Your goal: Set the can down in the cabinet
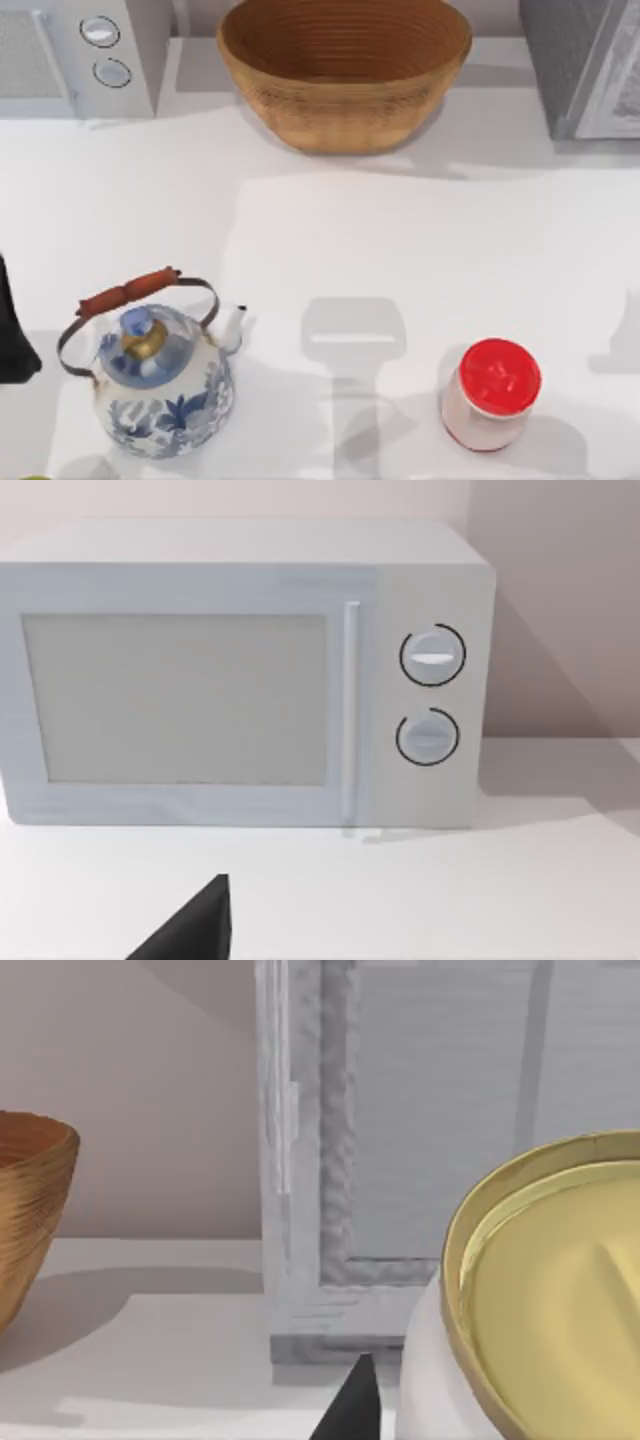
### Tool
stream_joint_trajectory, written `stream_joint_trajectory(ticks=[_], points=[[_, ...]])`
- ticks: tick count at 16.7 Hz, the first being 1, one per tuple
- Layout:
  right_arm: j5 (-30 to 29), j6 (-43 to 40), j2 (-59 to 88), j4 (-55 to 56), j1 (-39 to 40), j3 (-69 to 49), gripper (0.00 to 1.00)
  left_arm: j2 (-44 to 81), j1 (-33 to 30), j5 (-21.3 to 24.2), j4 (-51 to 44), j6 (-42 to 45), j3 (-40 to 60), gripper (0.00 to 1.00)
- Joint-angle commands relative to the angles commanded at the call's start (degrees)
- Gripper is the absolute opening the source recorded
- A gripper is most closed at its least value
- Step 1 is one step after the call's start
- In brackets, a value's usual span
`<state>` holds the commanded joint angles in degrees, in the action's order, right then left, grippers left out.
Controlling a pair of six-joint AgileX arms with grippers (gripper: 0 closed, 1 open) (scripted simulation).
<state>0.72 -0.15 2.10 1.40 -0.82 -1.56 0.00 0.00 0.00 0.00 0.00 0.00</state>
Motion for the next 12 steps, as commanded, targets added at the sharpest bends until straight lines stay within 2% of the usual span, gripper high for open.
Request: stream_joint_trajectory(ticks=[8,12], points=[[-0.60,0.24,-1.86,-1.30,0.64,1.45,0.00,0.00,0.00,0.00,0.00,0.00,0.00,1.00],[-1.66,0.34,2.57,-3.48,1.53,-4.30,0.00,0.00,0.00,0.00,0.00,0.00,0.00,1.00]])
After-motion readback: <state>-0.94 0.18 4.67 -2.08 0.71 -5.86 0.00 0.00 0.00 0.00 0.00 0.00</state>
